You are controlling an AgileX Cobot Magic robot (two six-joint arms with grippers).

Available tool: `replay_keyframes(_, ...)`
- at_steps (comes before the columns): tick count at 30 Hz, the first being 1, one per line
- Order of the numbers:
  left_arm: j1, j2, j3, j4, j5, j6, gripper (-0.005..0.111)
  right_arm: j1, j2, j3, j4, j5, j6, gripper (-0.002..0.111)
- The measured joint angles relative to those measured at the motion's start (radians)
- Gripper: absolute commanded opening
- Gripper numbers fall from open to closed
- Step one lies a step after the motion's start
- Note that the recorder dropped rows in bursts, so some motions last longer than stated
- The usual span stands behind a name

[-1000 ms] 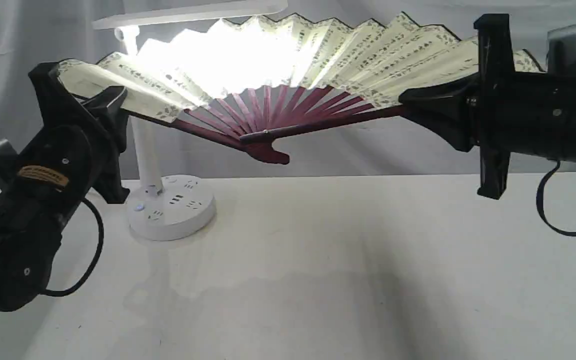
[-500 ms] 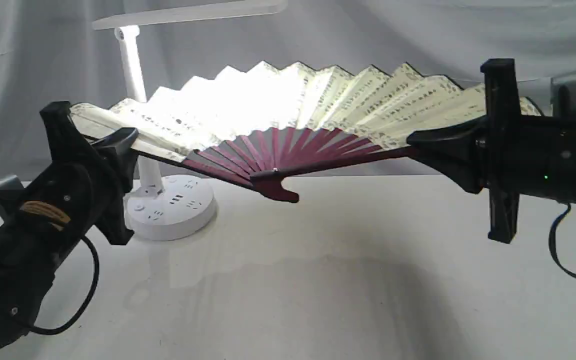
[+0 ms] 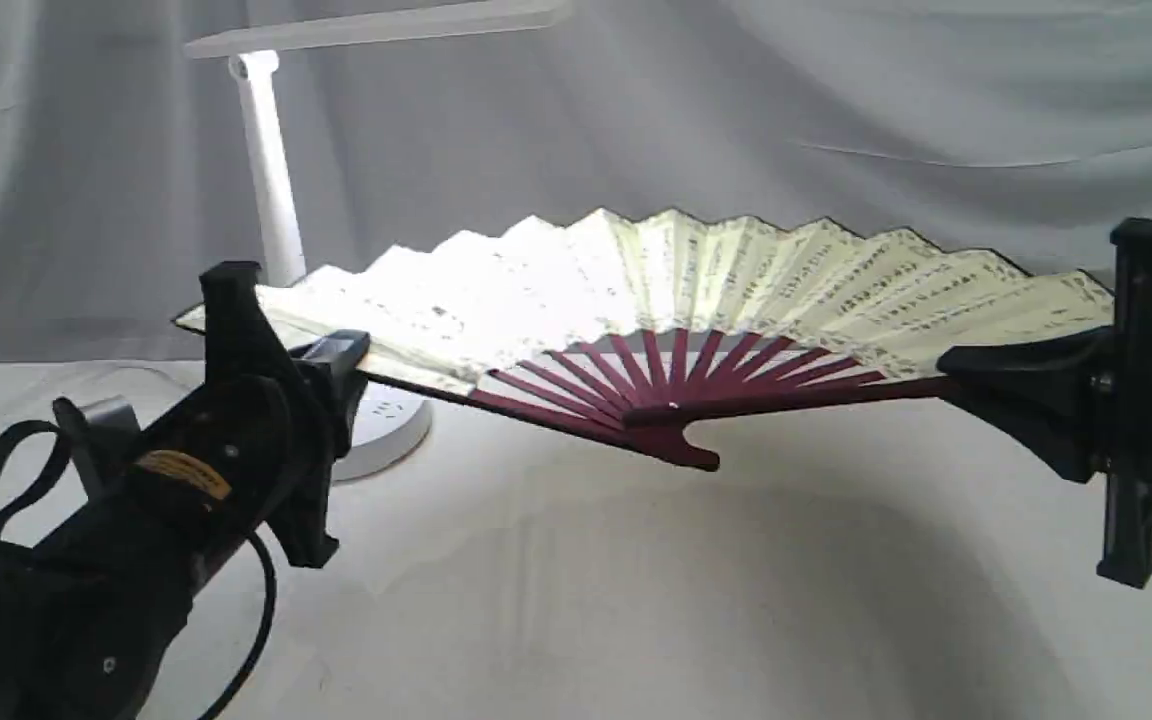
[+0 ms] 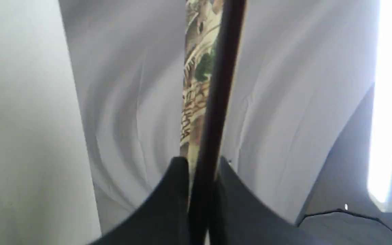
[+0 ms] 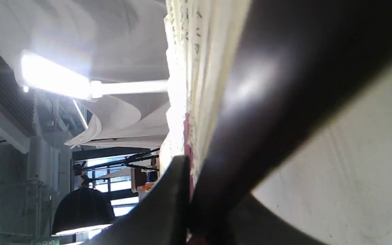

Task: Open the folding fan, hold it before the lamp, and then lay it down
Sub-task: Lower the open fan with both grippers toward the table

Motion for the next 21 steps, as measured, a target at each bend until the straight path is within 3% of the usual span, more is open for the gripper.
replay_keyframes(12,-0.161,0.007,0.000,-0.260,0.031,0.128,0.000,-0.123,0.000,0.112,0.000,0.076,-0.070,0.000)
replay_keyframes(21,-0.210,0.071,0.000,-0.331,0.025,0.132,0.000,-0.139,0.000,0.155,0.000,0.047,-0.113,0.000)
